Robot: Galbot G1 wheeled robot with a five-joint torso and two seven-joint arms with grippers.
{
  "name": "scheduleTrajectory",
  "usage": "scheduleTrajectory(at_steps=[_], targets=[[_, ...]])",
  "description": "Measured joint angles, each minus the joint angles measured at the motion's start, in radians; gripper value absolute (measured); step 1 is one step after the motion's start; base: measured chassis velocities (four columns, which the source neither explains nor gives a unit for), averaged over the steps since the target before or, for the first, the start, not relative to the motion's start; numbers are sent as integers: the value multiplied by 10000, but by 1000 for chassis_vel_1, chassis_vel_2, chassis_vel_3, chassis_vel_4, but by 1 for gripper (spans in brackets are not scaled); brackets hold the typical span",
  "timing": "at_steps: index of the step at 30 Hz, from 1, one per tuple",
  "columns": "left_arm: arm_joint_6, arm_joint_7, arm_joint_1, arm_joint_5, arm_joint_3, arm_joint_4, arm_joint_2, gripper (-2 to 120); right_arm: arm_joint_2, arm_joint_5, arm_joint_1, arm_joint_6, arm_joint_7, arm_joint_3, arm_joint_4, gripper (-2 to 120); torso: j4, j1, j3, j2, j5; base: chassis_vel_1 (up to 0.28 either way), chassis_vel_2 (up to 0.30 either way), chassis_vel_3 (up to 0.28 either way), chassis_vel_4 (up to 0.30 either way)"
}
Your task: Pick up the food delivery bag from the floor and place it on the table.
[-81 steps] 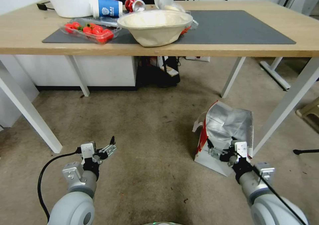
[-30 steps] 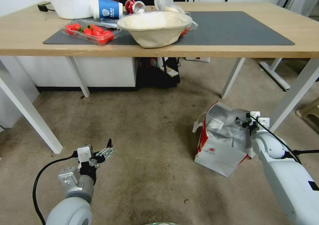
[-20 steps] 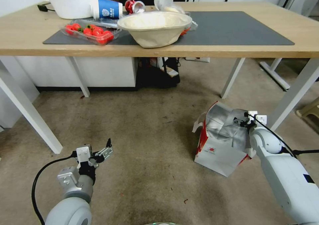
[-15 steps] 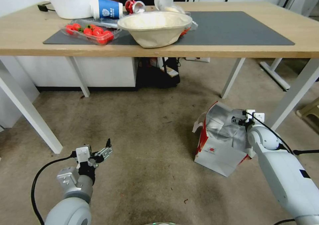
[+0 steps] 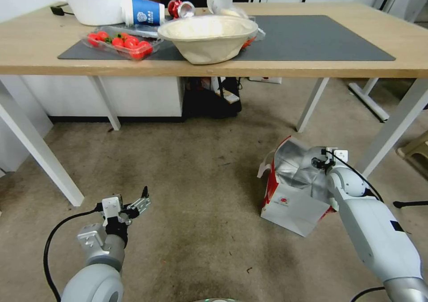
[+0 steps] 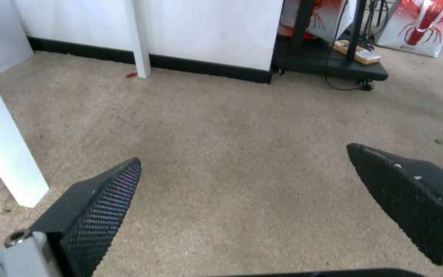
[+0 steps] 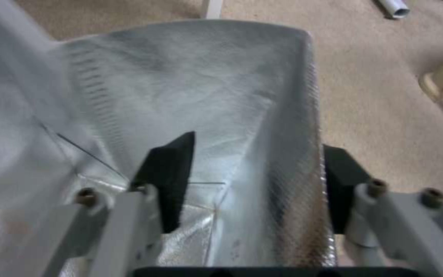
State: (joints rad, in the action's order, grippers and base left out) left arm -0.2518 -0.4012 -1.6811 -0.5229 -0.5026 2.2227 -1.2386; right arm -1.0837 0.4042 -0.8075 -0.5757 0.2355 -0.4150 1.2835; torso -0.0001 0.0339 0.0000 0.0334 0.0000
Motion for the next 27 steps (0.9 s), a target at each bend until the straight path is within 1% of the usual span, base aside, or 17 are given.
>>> scheduleTrajectory(at_steps=[1,2,3,7,9,11,12,13,17,20,21,24,25,27], targets=[[0,0,10,-4,4,-12,0,100,-4,-2,12,-3,3,2,-18,44,0,0,0,1,0,0,0,0,0],[0,-1,24,-11,8,-25,0,100,-8,-4,26,-3,4,4,-41,38,0,0,0,1,0,0,0,0,0],[0,-1,24,-11,8,-25,0,100,-8,-4,26,-3,4,4,-41,38,0,0,0,1,0,0,0,0,0],[0,-15,84,-76,-3,-72,49,100,-14,-9,46,35,-17,3,-91,19,0,0,0,1,0,0,0,0,0],[0,-17,91,-84,-7,-77,57,100,-15,-9,45,50,-25,2,-90,18,0,0,0,0,0,0,0,0,0],[0,-28,121,-111,-33,-98,80,100,-14,-19,-30,209,-134,-18,-87,3,0,0,0,1,1,0,0,0,0],[0,-28,121,-111,-33,-98,80,100,-14,-19,-30,209,-134,-18,-87,3,0,0,0,1,1,0,0,0,0],[0,-31,125,-117,-36,-98,80,100,-10,-21,-76,294,-191,-31,-69,0,0,0,0,1,1,0,0,0,0],[0,-75,127,-128,-39,-98,89,100,49,-75,-311,564,-520,-109,118,0,2,0,0,1,0,0,0,0,0],[-5,-129,145,-135,-42,-113,131,100,210,-345,-792,1008,-1259,-238,494,0,-3,0,-1,1,0,0,0,0,0],[-5,-129,145,-135,-42,-113,131,100,210,-345,-792,1008,-1259,-238,494,0,-3,0,-1,1,0,0,0,0,0],[-5,-137,163,-134,-47,-134,146,100,409,-357,-1230,1386,-1985,-368,902,0,1,0,0,1,1,0,0,0,0],[-5,-137,163,-134,-47,-134,146,100,409,-357,-1230,1386,-1985,-368,902,0,1,0,0,1,1,0,0,0,0],[-7,-149,172,-134,-53,-127,134,100,661,-314,-1610,1851,-2718,-497,1248,0,0,0,0,1,3,0,0,0,0]])
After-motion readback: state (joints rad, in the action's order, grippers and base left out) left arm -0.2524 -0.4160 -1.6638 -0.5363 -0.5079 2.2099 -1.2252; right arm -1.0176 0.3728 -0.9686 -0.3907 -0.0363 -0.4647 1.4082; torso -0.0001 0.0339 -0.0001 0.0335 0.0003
